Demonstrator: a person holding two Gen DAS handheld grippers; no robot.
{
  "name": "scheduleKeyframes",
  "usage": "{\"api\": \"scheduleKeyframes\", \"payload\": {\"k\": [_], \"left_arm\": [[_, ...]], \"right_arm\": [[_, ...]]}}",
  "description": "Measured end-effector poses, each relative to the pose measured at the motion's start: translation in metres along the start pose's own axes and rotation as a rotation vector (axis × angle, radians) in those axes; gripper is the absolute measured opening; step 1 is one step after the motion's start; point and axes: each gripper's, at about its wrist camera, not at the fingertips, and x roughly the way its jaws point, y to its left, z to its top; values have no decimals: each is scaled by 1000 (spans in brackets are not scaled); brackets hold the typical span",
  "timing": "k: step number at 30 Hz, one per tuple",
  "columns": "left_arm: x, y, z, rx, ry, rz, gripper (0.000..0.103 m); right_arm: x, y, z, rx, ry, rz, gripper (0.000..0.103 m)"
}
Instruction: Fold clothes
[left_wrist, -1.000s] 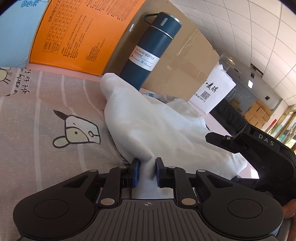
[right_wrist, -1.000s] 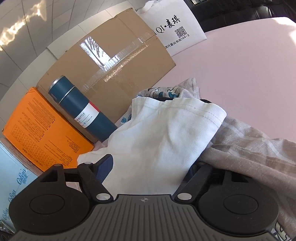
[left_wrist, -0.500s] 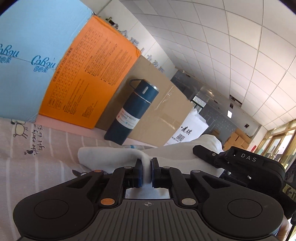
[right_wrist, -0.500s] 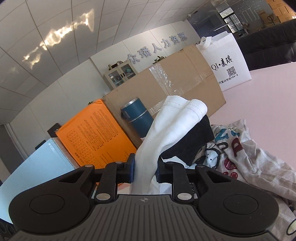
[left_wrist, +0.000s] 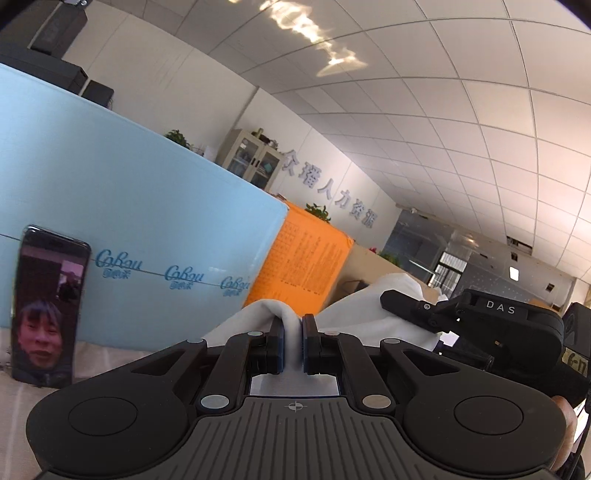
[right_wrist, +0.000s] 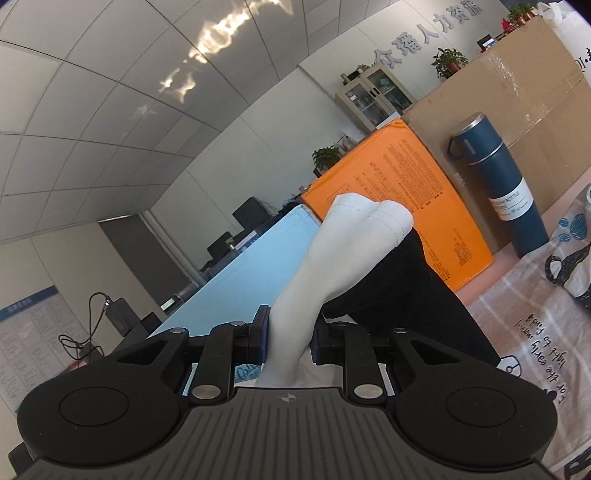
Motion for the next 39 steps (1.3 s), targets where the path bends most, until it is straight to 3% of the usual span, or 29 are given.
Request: {"api": "scheduleKeyframes", "payload": {"k": [3, 7, 15, 21, 23, 26, 28, 29, 31, 35, 36, 39], "left_arm": [[-32, 9, 2, 53, -3, 53, 7], [-71, 22, -18, 57, 109, 83, 7], [-114, 18, -80, 36, 276, 82, 7], [-135, 23, -115, 1, 380, 136, 7], [-137, 26, -123, -3, 421, 154, 8], [-144, 29, -119, -2, 435, 135, 17], [-150, 31, -107, 34, 417, 125, 52], [-151, 32, -99, 58, 377, 148, 78], [-152, 35, -81, 107, 283, 207, 81], [-121, 56, -57, 78, 256, 262, 81], [-110, 64, -56, 61, 271, 277, 81], [-76, 88, -58, 0, 333, 296, 80]], "right_arm": [[4, 15, -19, -11, 82, 78, 19], [-11, 18, -56, -15, 245, 88, 19], [-85, 8, -121, -20, 427, 9, 19], [-106, 1, -150, -50, 543, -40, 19], [-108, -4, -155, -70, 599, -41, 25], [-120, 2, -152, -145, 649, 30, 53], [-135, 12, -142, -234, 620, 103, 55], [-141, 16, -135, -276, 583, 129, 56], [-146, 22, -119, -338, 496, 146, 61], [-132, 16, -90, -357, 359, 165, 69], [-128, 13, -85, -360, 336, 168, 73], [-98, -2, -80, -372, 323, 103, 75]]}}
